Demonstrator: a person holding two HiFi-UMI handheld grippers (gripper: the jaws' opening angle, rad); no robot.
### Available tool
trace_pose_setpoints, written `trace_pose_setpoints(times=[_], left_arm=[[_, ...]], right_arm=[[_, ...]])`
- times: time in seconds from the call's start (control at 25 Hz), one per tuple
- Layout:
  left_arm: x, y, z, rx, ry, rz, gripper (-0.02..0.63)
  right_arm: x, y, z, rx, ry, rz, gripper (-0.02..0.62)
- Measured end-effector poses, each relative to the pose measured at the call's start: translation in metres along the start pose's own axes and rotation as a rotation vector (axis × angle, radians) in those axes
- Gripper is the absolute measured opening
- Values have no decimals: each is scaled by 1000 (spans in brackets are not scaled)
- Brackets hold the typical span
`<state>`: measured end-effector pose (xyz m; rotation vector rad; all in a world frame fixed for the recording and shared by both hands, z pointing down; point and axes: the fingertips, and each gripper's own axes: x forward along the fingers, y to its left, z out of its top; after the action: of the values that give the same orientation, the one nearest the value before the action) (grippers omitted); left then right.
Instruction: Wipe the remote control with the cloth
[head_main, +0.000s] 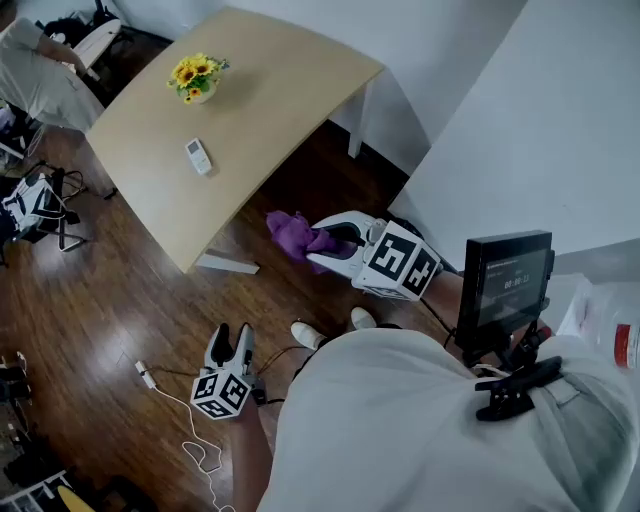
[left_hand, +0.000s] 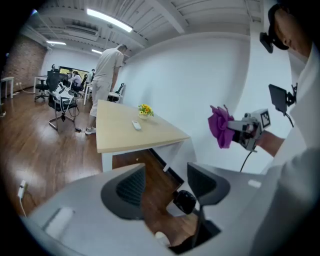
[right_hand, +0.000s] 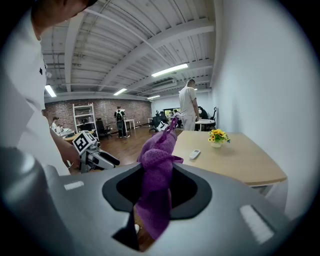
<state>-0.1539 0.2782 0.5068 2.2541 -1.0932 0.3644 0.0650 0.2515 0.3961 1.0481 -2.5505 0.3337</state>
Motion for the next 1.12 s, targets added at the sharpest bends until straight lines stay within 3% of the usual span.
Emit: trace_pose_setpoints(times=[0.36, 0.52, 0.84, 1.12], left_arm=[[-12, -58, -47, 42, 6, 54, 282], [-14, -80, -68, 60, 26, 44, 282], [-13, -115, -73, 150, 36, 15, 282], [-12, -125, -89, 178, 62, 19, 282]], right_arm=[[-67, 11, -45, 2, -11, 17, 124], [-83, 17, -58, 8, -25, 11, 124], [-105, 37, -63, 18, -42, 32, 124], [-116, 36, -68, 11, -62, 27, 124]])
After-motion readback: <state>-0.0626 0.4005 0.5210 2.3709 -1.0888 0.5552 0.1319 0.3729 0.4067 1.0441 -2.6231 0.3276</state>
